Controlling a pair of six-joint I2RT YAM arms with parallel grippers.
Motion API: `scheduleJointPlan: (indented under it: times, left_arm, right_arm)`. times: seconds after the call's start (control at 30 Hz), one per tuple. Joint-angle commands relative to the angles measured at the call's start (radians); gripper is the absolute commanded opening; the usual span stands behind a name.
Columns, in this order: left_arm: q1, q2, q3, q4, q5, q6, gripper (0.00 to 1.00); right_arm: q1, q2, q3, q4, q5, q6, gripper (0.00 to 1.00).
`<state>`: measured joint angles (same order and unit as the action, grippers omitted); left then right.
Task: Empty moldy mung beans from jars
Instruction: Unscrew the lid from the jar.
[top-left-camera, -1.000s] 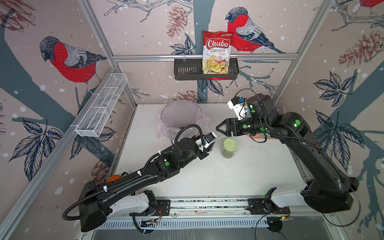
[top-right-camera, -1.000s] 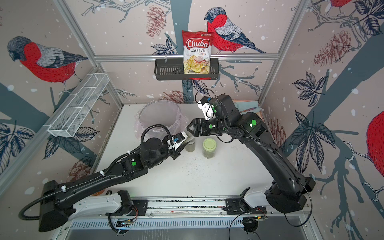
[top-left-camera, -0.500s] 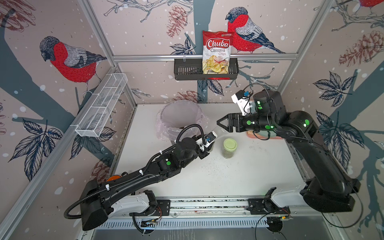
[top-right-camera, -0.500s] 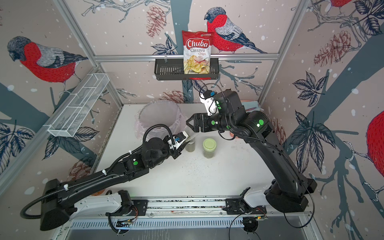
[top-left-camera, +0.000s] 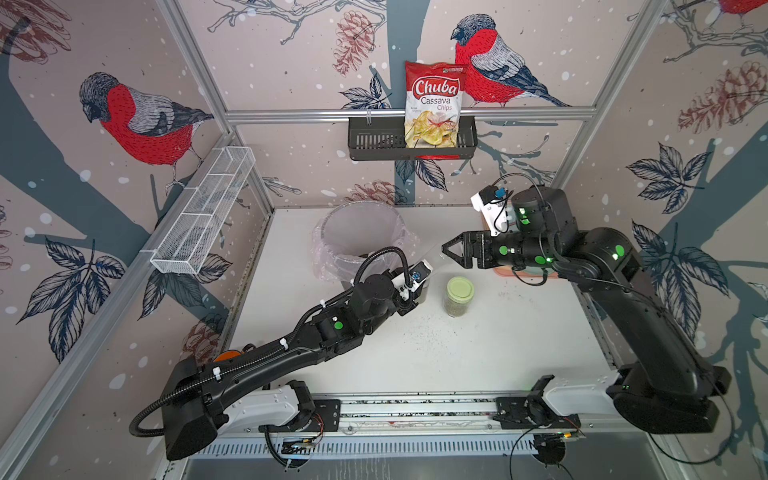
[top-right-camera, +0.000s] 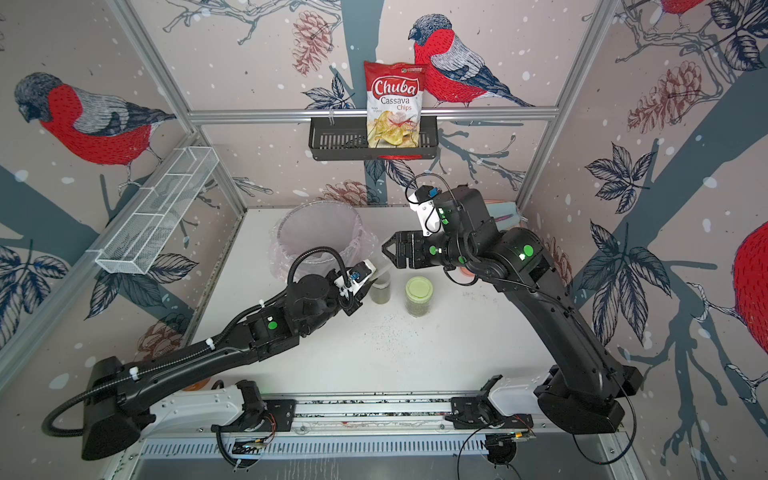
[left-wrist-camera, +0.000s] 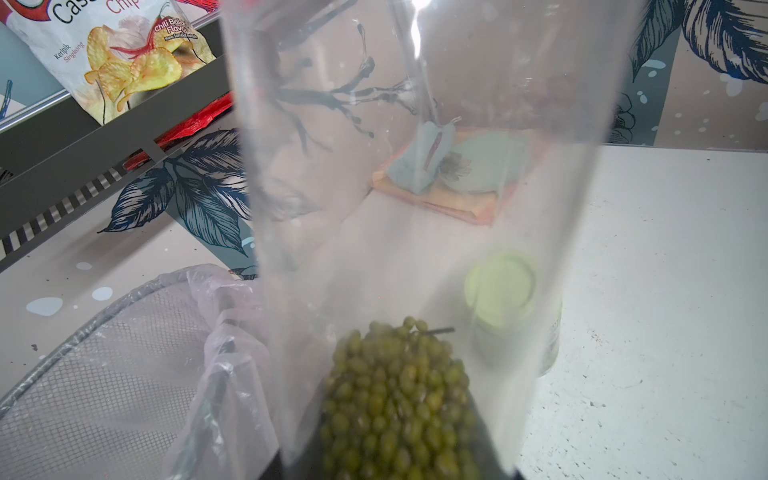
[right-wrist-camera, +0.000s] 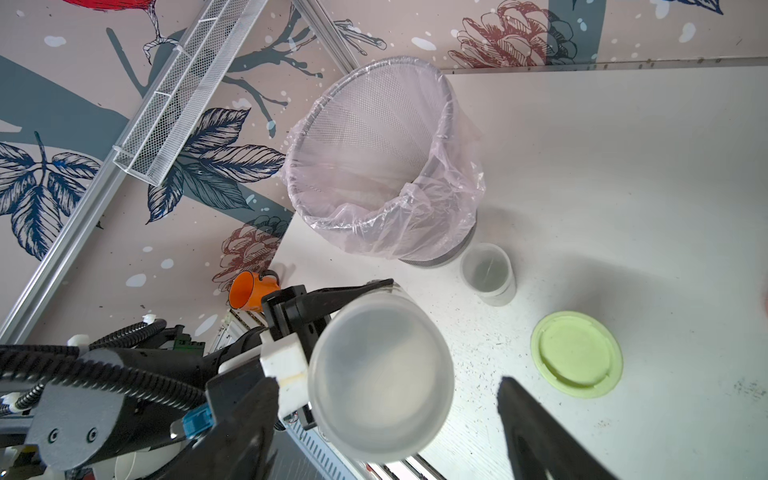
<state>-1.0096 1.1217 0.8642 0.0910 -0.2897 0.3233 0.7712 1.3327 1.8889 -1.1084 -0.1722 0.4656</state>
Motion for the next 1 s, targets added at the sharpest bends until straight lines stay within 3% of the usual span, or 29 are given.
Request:
scheduleJointPlan:
  times: [0.0, 0.2, 0.97]
  left_arm:
    - [0.001, -0.005, 0.007, 0.042, 0.003, 0.010, 0.29]
    - [0.001, -0.010, -0.002, 0.045, 0.011, 0.007, 0.29]
    - [0.002, -0.006, -0.017, 0.062, 0.009, 0.010, 0.29]
  right_arm:
    - [-0.001, 0.000, -0.016, 0.028, -0.014, -0.009, 0.82]
    - [-0.003, 0.003, -0.028, 0.050, -0.038, -0.005, 0.77]
    - [-0.003, -0.025, -0.064, 0.079, -0.074, -0.001, 0.42]
